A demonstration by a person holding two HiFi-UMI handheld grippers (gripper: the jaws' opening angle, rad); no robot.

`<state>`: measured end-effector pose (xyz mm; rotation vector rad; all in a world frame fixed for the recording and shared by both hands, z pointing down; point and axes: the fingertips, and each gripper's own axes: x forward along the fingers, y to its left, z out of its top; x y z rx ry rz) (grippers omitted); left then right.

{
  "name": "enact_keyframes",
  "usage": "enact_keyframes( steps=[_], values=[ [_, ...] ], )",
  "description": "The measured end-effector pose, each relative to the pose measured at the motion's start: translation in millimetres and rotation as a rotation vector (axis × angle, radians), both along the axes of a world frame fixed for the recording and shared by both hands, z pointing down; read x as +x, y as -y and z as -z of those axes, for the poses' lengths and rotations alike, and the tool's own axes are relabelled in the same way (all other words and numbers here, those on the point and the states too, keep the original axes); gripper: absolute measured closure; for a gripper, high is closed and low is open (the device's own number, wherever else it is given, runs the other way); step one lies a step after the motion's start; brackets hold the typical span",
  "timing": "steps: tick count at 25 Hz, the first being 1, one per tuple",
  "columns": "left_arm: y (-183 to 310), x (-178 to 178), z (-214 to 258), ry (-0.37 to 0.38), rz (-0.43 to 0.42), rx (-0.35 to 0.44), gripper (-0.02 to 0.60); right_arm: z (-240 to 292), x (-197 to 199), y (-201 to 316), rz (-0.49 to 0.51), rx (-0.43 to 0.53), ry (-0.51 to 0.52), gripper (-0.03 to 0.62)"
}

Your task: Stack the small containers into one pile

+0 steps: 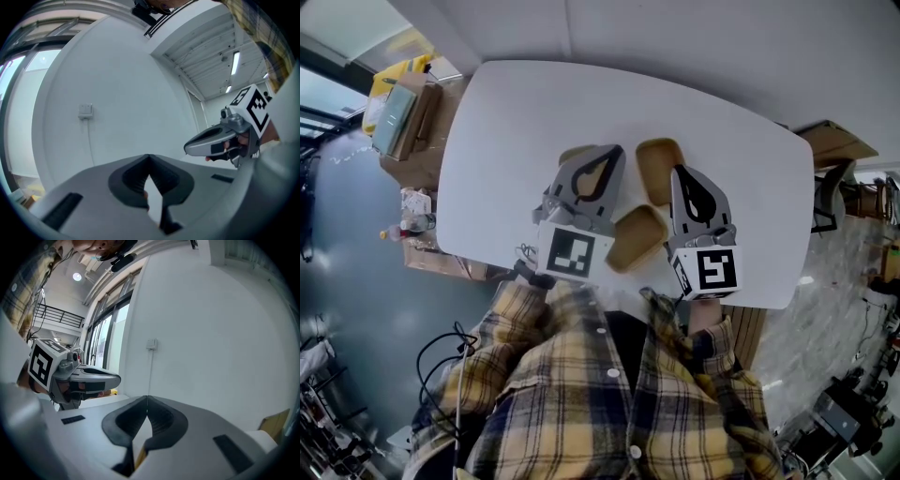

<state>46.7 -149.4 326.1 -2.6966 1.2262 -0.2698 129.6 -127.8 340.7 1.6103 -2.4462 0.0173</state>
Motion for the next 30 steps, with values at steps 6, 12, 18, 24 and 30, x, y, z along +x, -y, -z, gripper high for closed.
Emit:
enact_keyframes(
  steps=[6,12,18,24,30],
  values=[
    [5.7,-7.9,-30.5,0.040,0.027,-0.109,0.563,-5.1,1.1,-3.1,-0.007,-0.014,0.004,0.579],
    [17.7,-26.0,-62.6,0.073,0.055,-0.227,0.563,-8.4,-1.3,-2.4,-0.007,-0.023,0.003,0.579],
    [26.1,-50.6,-95.9,0.061,0.102,-0.346,0.534,-14.5,-1.8,-3.9,-0.018,-0.044,0.002,0.579],
    [26.7,-71.9,-147.5,0.046,0.166,-0.514,0.400,-22.9,-0.6,-5.4,-0.015,-0.067,-0.006,0.579],
    [24.0,-93.4,-198.7,0.036,0.247,-0.682,0.348,-26.5,-0.8,-5.2,-0.013,-0.081,-0.007,0.579]
  ],
)
